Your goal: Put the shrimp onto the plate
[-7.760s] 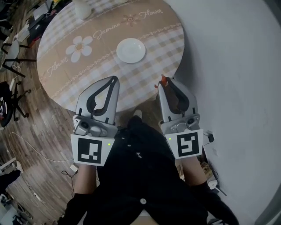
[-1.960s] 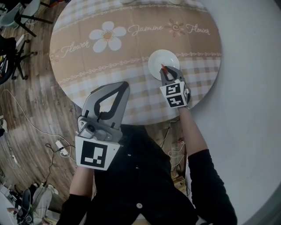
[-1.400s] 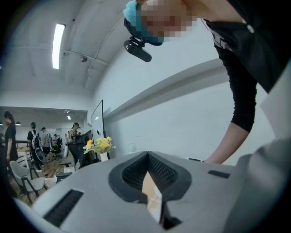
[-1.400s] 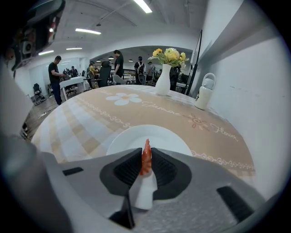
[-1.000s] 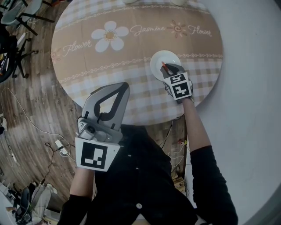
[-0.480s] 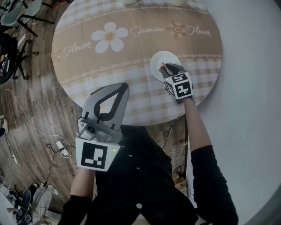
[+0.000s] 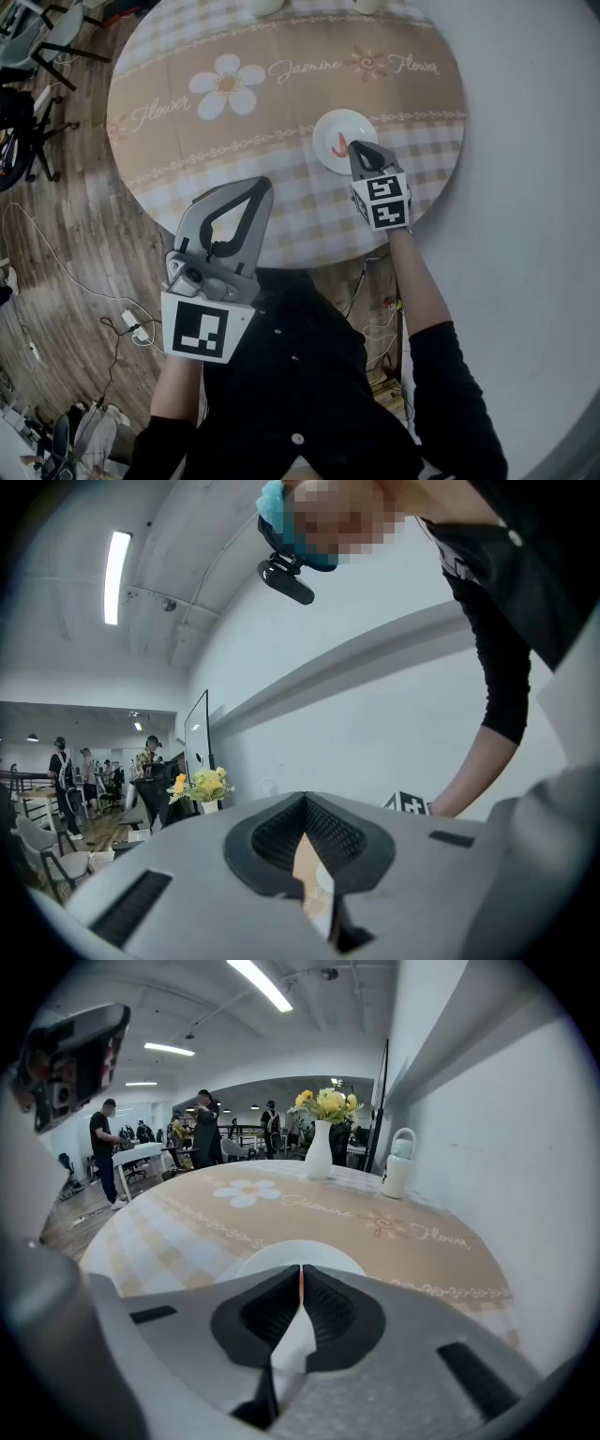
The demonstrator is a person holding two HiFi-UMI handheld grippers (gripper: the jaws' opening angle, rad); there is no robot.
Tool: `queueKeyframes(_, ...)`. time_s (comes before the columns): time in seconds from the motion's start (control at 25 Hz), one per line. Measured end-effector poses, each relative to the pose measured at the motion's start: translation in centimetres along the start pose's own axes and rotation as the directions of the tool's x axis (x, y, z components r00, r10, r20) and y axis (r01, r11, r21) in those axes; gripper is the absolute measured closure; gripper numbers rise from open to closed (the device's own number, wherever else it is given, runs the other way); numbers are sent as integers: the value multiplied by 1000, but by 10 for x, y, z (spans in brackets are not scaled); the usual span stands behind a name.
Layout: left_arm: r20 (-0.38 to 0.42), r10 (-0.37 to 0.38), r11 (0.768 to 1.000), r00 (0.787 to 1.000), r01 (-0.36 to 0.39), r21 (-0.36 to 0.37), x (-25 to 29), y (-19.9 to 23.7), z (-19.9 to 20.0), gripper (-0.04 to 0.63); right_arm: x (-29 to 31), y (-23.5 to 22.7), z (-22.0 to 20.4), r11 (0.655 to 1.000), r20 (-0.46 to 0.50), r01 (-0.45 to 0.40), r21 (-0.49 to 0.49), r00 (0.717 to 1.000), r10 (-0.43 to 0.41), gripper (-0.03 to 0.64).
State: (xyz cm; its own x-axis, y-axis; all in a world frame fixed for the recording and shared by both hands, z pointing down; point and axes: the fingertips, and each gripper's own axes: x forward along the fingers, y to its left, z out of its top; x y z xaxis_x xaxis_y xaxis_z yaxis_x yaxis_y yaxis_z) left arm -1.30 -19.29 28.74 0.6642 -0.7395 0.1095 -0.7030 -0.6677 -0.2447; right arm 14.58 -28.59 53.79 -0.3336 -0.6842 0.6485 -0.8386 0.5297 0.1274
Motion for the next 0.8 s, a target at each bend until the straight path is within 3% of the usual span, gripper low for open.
queueKeyframes(0.44,32,-60,998,998,59,25,-5,-15,11,594,-68,4,43,993,189,98,70,976,-110,610)
queueKeyframes(0.8,79,-81,996,994,78,46,-6,-23,31,594,-133,29,78,991,318,129,40,939,-135,611)
